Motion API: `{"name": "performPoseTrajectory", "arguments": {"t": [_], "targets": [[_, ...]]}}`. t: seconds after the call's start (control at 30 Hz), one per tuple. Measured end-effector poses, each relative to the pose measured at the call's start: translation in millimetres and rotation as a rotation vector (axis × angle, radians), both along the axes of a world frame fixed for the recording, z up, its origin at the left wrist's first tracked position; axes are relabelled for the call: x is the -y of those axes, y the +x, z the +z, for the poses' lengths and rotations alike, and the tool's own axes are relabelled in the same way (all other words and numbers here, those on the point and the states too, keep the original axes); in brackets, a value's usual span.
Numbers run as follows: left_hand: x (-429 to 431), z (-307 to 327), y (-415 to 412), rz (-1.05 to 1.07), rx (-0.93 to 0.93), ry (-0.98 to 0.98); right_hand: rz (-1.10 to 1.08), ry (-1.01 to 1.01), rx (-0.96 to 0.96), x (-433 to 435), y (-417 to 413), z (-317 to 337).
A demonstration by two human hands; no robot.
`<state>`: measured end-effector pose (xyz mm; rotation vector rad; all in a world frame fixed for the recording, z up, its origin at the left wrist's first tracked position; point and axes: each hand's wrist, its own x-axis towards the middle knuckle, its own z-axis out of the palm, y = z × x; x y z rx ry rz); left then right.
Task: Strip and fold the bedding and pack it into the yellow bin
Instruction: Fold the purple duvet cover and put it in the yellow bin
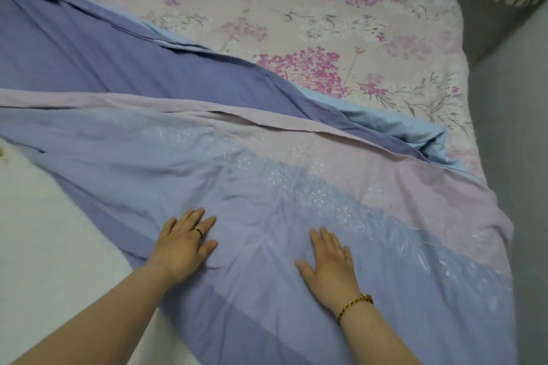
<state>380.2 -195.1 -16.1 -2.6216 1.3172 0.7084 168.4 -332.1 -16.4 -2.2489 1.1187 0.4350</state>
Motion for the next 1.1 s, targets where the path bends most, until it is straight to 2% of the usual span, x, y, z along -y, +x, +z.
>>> {"name": "performPoseTrajectory", "arguments": {"t": [0.13,0.17,0.2,0.27,0.4,0.5,0.57,0.67,0.73,0.8,0.9,1.1], "targets": [[-58.1,10.3,25.4,0.136,-0.053,-0.018,0.092,0.027,0.017,-50.6,28.4,9.2],[-68.8,10.7,37.5,0.133,-0.059,-0.003,0.118,-0.06,0.053,-66.1,39.0,7.5],[-79.0,10.4,54.1,0.136,-0.06,0.008,0.191,-0.087,-0.003,-79.1,53.6,9.0],[-96.5,8.5,97.2,0.128,-0.049,-0.004,0.196,-0.163,0.005,-102.5,99.3,14.9],[-118.4,-2.2,180.6,-0.029,0.001,-0.098,0.303,-0.121,0.008,-144.3,191.0,15.5],[-127.9,-13.7,241.2,-0.116,0.022,-0.035,0.357,-0.21,0.059,-172.9,259.6,-2.6],[-128.4,-16.2,277.6,-0.193,0.095,-0.066,0.357,-0.226,0.109,-178.6,305.3,-12.1],[-116.4,-3.9,314.2,-0.204,0.155,-0.054,0.344,-0.308,0.147,-177.4,354.8,-24.8],[-110.4,-4.9,338.8,-0.078,0.164,-0.105,0.343,-0.301,0.124,-178.7,373.6,-28.9],[-108.2,-8.0,357.9,-0.039,0.102,-0.022,0.327,-0.327,0.17,-179.4,385.7,-31.0],[-108.6,-14.3,372.0,-0.055,0.06,-0.016,0.281,-0.288,0.149,-178.0,395.4,-35.2],[-103.5,-15.4,368.7,-0.058,0.061,0.044,0.317,-0.396,0.21,-168.8,402.4,-43.5]]}}
